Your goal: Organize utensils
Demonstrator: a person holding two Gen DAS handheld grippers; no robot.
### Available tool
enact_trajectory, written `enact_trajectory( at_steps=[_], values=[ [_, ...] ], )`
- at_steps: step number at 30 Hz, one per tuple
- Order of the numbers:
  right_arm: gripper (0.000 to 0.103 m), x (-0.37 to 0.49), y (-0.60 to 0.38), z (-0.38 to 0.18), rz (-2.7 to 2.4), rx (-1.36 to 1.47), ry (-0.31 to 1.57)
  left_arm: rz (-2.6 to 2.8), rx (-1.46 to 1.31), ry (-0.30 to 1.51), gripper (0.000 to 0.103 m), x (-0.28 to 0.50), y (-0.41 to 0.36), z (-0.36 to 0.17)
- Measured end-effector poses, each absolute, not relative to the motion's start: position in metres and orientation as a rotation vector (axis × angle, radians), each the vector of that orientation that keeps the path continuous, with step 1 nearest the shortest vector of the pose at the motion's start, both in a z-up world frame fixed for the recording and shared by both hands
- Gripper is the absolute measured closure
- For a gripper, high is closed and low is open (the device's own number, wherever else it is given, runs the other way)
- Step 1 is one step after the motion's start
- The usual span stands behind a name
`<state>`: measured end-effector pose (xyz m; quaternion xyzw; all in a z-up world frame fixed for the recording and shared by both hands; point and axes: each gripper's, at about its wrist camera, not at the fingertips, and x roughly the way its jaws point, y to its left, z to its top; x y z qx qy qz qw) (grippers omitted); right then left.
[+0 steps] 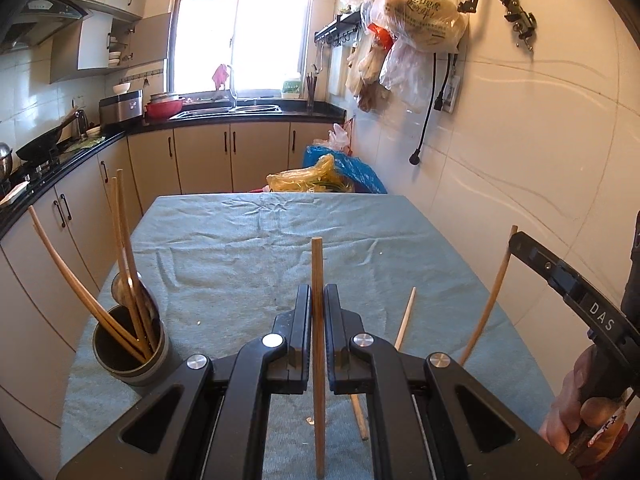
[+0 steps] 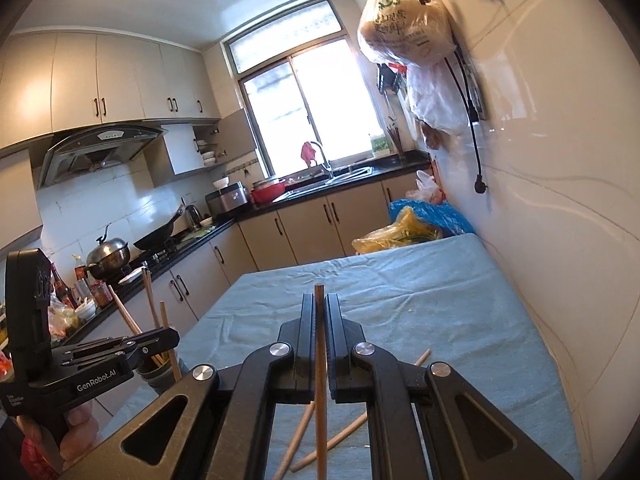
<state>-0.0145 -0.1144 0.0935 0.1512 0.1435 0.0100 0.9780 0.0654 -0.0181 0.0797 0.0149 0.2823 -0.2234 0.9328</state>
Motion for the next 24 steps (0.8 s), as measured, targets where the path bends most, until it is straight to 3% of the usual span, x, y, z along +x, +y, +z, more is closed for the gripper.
enact_trajectory(
  at_steps=[24],
  values=[
    [0.099, -0.014, -0.089, 0.115, 0.083, 0.253, 0.254, -0.430, -0.004, 0.524, 0.097, 0.047, 0.006, 0.106]
  ],
)
